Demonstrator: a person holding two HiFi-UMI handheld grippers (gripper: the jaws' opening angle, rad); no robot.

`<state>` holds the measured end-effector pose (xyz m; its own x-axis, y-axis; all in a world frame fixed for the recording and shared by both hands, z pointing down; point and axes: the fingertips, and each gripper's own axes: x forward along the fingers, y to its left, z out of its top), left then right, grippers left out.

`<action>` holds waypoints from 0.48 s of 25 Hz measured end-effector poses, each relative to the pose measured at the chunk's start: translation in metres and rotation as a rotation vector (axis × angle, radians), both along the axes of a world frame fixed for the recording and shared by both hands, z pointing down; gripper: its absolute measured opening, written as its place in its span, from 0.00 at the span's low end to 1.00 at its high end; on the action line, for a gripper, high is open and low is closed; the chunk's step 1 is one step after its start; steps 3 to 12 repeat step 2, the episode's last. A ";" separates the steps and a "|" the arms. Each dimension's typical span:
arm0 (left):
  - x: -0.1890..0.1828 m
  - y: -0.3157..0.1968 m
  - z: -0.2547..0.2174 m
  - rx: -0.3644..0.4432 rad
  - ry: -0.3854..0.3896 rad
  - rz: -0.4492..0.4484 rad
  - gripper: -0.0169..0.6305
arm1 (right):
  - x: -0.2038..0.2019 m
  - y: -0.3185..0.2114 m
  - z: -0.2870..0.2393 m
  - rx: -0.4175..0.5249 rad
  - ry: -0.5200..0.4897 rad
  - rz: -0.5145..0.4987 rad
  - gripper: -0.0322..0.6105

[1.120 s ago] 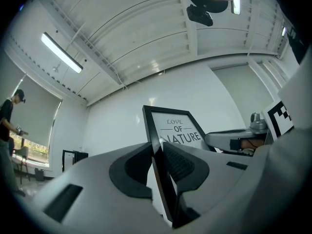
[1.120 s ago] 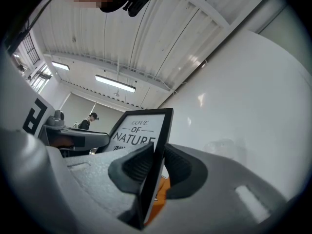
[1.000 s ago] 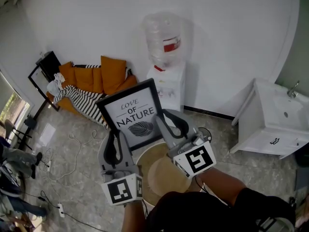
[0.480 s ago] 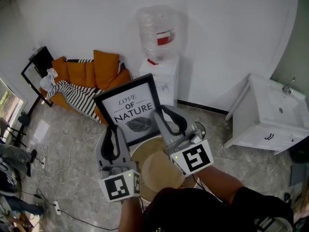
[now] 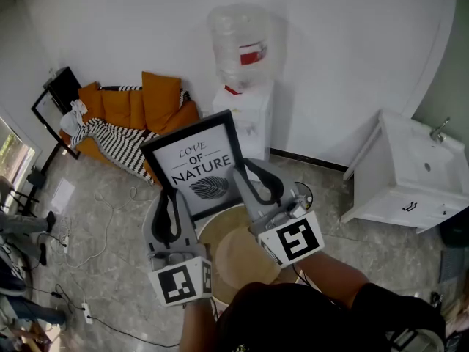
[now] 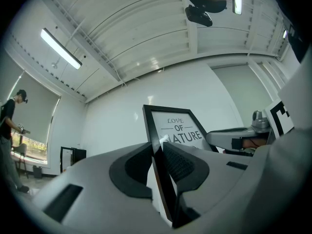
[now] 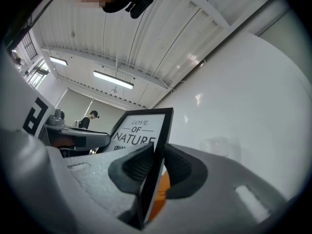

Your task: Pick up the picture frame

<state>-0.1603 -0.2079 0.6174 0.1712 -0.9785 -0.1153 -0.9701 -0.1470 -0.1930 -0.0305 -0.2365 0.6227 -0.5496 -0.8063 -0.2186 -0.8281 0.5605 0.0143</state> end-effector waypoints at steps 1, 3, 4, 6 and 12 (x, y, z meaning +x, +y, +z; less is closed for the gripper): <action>0.000 -0.001 0.000 -0.001 -0.001 0.000 0.16 | 0.000 -0.001 0.001 -0.001 0.000 0.000 0.15; 0.000 -0.002 0.000 -0.001 -0.002 -0.001 0.16 | 0.000 -0.001 0.001 -0.002 0.001 -0.001 0.15; 0.000 -0.002 0.000 -0.001 -0.002 -0.001 0.16 | 0.000 -0.001 0.001 -0.002 0.001 -0.001 0.15; 0.000 -0.002 0.000 -0.001 -0.002 -0.001 0.16 | 0.000 -0.001 0.001 -0.002 0.001 -0.001 0.15; 0.000 -0.002 0.000 -0.001 -0.002 -0.001 0.16 | 0.000 -0.001 0.001 -0.002 0.001 -0.001 0.15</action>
